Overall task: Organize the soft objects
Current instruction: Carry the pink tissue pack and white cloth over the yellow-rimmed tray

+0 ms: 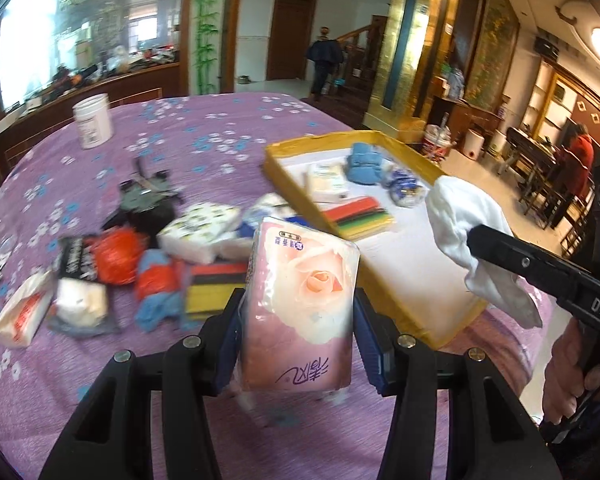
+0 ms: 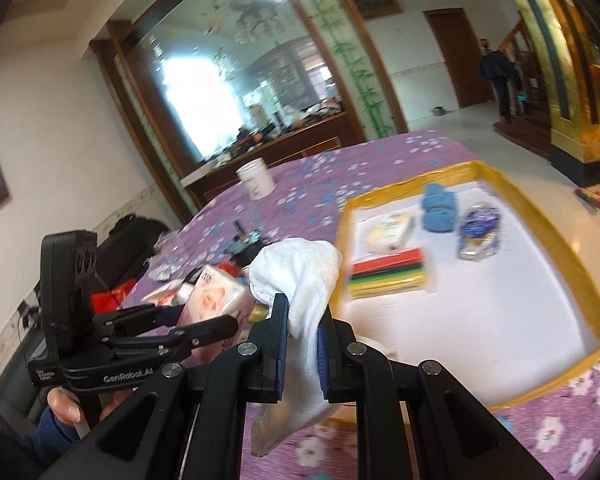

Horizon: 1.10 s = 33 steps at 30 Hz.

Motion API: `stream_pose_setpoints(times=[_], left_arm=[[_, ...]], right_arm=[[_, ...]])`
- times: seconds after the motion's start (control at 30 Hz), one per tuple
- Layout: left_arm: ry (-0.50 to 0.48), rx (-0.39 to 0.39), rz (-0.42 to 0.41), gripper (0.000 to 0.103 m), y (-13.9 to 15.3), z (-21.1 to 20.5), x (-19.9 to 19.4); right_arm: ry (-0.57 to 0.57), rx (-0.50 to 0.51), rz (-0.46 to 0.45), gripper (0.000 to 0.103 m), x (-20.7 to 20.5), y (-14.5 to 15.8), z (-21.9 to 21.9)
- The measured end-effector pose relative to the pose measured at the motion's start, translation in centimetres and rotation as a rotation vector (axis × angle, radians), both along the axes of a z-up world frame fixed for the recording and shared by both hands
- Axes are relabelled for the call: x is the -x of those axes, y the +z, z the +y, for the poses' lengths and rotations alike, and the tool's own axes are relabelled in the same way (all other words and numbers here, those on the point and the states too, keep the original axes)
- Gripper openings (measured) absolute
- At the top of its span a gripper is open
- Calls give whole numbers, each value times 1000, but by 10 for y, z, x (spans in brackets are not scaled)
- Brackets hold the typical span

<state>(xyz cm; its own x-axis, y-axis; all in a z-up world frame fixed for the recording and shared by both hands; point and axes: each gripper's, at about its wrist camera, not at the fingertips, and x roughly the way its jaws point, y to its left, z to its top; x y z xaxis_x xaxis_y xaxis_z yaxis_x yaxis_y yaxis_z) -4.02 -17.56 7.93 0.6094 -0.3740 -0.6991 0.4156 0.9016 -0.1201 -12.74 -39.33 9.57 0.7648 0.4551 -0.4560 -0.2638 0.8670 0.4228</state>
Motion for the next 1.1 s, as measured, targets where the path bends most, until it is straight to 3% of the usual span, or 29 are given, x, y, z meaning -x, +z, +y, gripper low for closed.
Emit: stream_pose_setpoints(times=[0.67,1.1], left_arm=[[-179,-8,13,50,5,-110,-16],[-166,1,73,50,-17,-138,-47]], right_arm=[[-185,-82,9,14,8,1,-78],[-287,-40,83,14,-14,-9,-105]])
